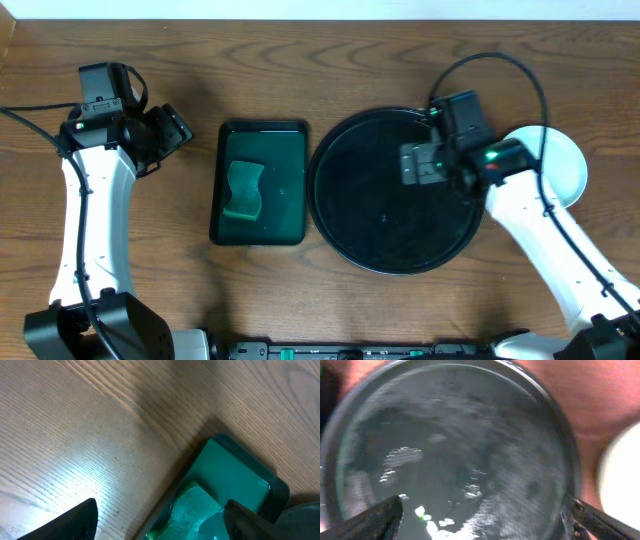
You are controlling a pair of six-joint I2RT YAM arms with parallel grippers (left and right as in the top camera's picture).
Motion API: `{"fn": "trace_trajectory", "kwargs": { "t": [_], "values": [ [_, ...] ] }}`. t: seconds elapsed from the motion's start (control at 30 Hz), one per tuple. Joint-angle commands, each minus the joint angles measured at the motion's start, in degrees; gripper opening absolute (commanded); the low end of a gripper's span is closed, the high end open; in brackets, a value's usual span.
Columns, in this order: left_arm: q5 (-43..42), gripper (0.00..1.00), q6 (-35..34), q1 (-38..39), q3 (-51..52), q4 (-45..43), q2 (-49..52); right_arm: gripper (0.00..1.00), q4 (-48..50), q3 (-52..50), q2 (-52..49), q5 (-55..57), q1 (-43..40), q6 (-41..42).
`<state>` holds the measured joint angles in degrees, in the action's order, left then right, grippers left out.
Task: Clean dirty plates on tray and stack at the side
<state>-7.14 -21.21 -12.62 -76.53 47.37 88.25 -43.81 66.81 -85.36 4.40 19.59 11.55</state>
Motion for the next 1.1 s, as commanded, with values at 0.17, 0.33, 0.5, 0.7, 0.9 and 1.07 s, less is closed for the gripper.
{"fn": "trace_trajectory", "kwargs": {
  "t": [0.17, 0.33, 0.5, 0.7, 0.9, 1.07],
  "values": [
    [0.3, 0.8, -0.5, -0.2, -0.6, 0.1, 0.2, 0.99, -6.2, 0.7, 1.2, -0.4, -4.9, 0.6],
    [0.3, 0.81, -0.5, -0.2, -0.6, 0.1, 0.2, 0.99, -6.2, 0.7, 1.2, -0.4, -4.9, 0.6],
    [0.3, 0.81, -0.5, -0.2, -0.6, 0.1, 0.2, 0.99, -6.1, 0.7, 1.2, -0.4, -4.9, 0.6],
    [0.3, 0.8, -0.5, -0.2, -0.6, 0.1, 0.2, 0.99, -6.1, 0.7, 1.2, -0.4, -4.9, 0.6],
    [0.3, 0.8, -0.5, -0.2, -0.6, 0.1, 0.2, 0.99, -6.1, 0.7, 1.2, -0.4, -4.9, 0.6],
    [0.3, 0.8, -0.5, -0.2, -0.6, 0.1, 0.2, 0.99, -6.1, 0.7, 1.2, -0.4, -4.9, 0.6]
  ]
}}
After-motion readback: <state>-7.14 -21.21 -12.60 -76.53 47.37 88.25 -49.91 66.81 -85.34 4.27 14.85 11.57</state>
